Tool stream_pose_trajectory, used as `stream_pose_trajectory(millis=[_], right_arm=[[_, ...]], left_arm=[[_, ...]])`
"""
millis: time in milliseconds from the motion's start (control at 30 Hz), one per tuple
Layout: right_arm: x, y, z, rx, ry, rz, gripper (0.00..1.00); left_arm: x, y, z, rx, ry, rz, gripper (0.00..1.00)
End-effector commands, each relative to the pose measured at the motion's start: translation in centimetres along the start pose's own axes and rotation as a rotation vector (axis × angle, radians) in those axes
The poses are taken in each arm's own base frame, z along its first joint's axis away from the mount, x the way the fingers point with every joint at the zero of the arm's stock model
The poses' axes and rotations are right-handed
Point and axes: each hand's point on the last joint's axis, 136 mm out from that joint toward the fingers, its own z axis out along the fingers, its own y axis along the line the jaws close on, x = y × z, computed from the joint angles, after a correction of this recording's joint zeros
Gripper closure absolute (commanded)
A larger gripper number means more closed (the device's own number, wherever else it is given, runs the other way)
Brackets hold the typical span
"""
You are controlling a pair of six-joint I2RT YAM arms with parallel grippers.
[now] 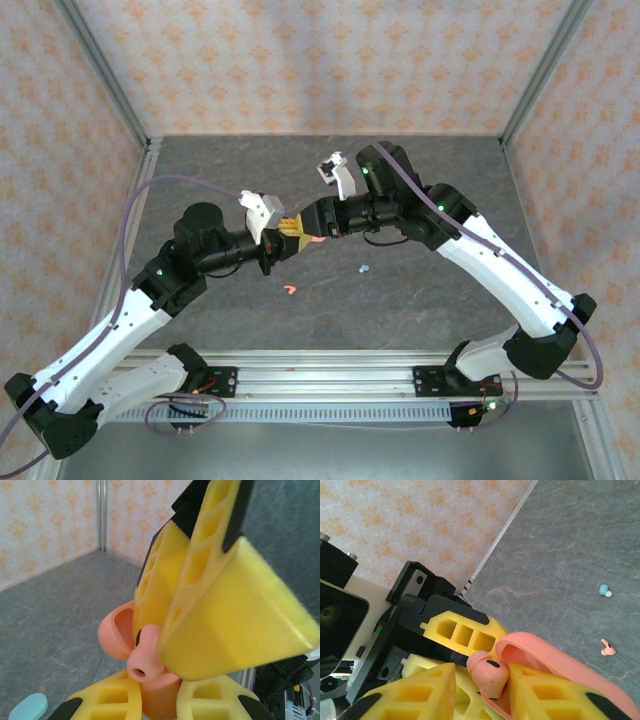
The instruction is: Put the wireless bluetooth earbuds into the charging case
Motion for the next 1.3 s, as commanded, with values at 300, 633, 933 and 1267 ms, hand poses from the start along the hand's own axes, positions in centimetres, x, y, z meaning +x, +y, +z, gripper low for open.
stream_pose_trajectory(millis=[300,633,933,1267], right_arm=[[-0.5,-0.4,-1.1,0.069,-0.034,0.01,0.61],[-2.0,0.0,-3.2,0.124,-0.109,0.079,0.56],[-2.4,0.1,-3.3,0.131,-0.156,0.238,0.58],[-2.7,-0.6,-2.5,0.193,-0.161,0.422,0.64]], left_arm=[[-1.1,-0.3,-0.6,-0.007,-0.036,0.029,1.0],[-0.7,0.8,-1.1,-0.1,-0.02,0.074,1.0],[-1.2,2.5,-1.2,-0.201,-0.073,0.13,1.0],[-1.3,4.2,-0.9,-0.308,-0.089,0.184,1.0]])
